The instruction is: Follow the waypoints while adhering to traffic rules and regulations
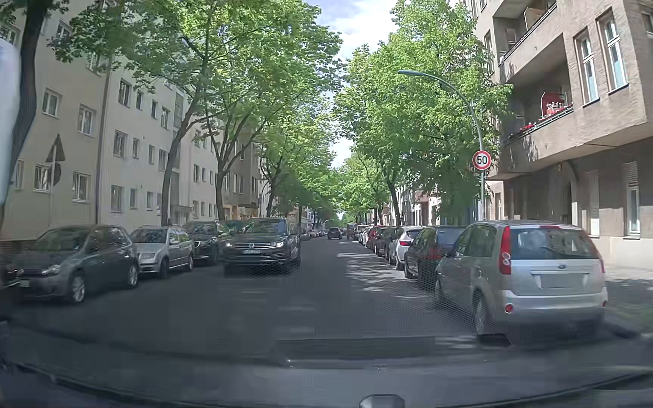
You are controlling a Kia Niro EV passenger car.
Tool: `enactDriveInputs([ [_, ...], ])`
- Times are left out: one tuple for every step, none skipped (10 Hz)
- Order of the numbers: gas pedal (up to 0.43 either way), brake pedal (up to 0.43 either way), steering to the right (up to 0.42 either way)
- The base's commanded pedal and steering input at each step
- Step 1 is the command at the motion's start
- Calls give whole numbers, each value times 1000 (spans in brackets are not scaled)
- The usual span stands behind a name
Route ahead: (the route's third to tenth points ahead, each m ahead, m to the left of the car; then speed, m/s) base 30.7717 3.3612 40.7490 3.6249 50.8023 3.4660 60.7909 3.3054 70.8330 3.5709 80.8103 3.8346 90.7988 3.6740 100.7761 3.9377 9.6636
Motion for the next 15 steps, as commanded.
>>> enactDriveInputs([
  [47, 18, -5],
  [47, 18, -5],
  [47, 18, -5],
  [47, 18, -7],
  [47, 18, -9],
  [47, 18, -9],
  [39, 18, -9],
  [39, 12, -10],
  [28, 18, -10],
  [0, 18, -10],
  [0, 18, -10],
  [0, 18, -9],
  [0, 18, -5],
  [0, 18, -4],
  [0, 18, -4],
])
